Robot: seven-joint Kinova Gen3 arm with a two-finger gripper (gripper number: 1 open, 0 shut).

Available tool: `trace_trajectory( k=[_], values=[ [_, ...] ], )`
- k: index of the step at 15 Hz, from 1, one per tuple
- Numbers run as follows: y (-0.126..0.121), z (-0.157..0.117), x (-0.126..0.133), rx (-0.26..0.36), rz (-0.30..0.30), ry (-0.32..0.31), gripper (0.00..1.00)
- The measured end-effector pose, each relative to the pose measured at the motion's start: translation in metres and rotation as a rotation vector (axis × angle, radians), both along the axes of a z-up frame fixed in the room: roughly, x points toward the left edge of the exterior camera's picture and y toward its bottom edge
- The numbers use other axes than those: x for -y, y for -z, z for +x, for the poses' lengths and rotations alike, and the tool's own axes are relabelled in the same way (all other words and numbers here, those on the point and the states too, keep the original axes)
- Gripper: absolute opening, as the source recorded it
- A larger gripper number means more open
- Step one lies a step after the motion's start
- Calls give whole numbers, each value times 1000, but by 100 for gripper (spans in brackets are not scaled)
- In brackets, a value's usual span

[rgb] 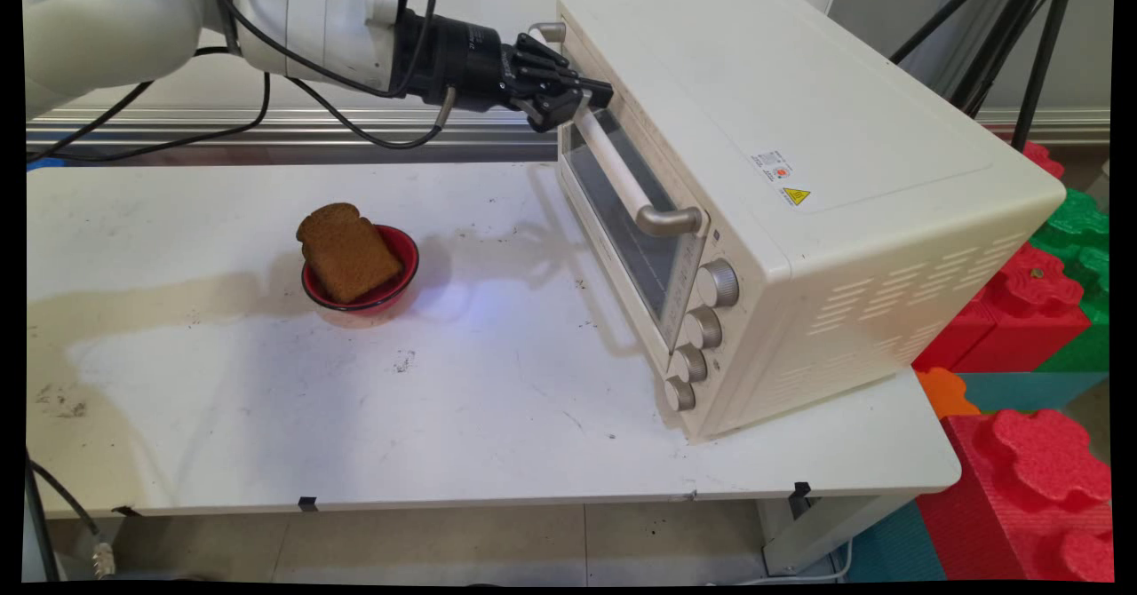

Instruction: Open the oven

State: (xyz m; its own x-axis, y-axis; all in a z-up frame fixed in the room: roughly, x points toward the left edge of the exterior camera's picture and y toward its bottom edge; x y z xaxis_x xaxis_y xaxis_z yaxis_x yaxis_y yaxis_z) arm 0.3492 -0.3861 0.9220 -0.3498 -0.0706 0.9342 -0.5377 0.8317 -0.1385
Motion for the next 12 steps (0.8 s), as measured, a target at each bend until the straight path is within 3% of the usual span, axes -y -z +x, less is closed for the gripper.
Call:
trace_trajectory(
  k=[12],
  values=[
    [6,4,-6,28,11,3,0]
  ],
)
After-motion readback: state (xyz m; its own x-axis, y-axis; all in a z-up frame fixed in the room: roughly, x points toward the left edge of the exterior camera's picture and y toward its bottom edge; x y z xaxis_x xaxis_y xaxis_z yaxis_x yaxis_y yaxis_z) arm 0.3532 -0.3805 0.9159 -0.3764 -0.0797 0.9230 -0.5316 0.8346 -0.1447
